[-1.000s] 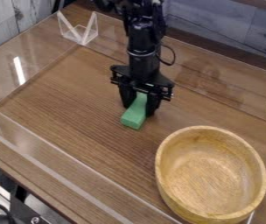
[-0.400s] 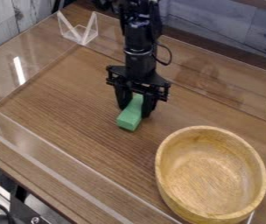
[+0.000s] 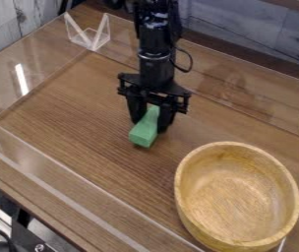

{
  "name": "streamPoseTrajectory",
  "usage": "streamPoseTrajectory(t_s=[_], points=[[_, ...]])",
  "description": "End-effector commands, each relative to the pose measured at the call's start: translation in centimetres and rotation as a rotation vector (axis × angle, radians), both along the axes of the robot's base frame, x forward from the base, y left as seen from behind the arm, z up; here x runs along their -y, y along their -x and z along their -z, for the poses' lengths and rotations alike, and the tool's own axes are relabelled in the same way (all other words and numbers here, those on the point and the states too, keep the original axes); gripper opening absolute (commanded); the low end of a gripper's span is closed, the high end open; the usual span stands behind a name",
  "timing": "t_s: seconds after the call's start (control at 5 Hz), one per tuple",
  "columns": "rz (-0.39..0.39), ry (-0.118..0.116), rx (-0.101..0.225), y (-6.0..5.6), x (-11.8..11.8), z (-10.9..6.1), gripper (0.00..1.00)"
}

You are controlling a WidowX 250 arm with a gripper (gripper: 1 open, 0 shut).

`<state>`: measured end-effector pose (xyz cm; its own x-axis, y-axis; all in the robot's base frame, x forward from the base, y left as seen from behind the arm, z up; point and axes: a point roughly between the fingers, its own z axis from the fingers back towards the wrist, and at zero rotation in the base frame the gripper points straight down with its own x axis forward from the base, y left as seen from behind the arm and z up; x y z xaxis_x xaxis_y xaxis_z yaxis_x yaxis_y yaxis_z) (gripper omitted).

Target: Put green stick into wooden bowl

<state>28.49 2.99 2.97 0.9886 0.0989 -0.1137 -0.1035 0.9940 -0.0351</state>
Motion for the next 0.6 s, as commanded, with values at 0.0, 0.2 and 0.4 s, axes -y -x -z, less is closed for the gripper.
streamPoseTrajectory(t_s=[0.0, 0.2, 0.4], points=[[-0.028, -0.013, 0.092, -1.16, -0.62, -3.05, 0.00], [-0.032, -0.011, 0.090, -1.09, -0.68, -3.59, 0.00], [-0.033, -0.009, 0.088, -0.95, -0.64, -4.02, 0.00]])
